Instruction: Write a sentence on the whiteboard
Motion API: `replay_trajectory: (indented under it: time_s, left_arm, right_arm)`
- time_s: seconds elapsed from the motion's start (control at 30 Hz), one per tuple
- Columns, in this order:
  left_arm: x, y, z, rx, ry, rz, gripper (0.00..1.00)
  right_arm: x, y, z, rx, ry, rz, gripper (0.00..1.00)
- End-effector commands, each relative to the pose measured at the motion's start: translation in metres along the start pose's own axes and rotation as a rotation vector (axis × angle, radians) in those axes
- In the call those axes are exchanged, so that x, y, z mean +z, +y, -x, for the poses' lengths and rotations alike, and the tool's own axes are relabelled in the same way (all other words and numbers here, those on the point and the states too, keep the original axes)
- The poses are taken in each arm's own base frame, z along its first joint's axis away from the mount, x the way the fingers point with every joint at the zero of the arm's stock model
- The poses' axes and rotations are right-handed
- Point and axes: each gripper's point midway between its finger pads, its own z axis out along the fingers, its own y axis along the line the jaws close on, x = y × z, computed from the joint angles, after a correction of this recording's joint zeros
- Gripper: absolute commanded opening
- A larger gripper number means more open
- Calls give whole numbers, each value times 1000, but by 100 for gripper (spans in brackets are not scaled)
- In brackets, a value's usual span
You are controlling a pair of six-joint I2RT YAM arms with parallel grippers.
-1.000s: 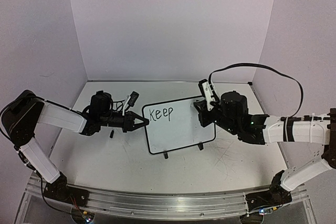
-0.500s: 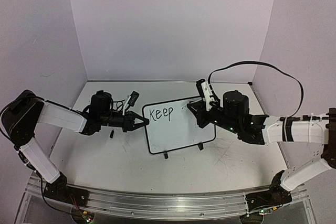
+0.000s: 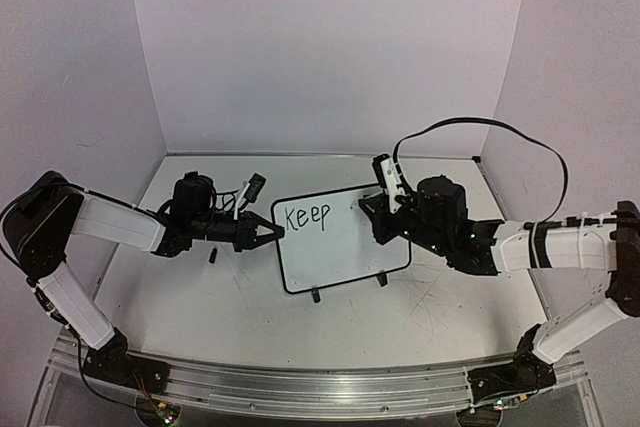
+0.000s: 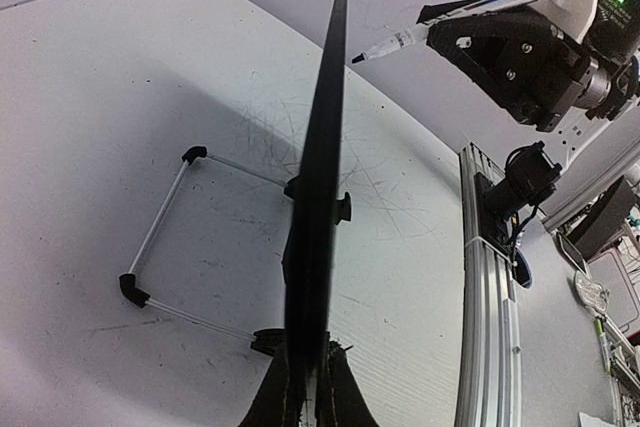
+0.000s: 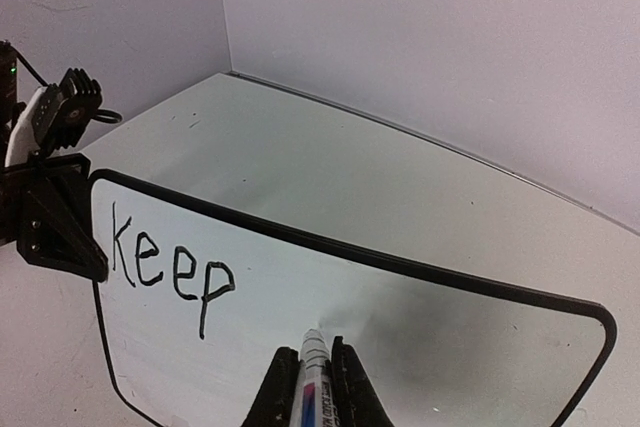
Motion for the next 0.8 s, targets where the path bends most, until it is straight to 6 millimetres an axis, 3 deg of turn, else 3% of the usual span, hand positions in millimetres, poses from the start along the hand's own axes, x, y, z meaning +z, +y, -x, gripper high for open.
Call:
replay_trajectory:
  time_s: [0.0, 0.77]
  left_arm:
    - [1, 11, 12, 50, -22, 68, 0]
    - [2, 11, 14, 53, -24, 62, 0]
  right_arm:
    - [5, -2, 29, 26, -81, -23, 0]
    - [17, 5, 23, 34, -68, 3, 0]
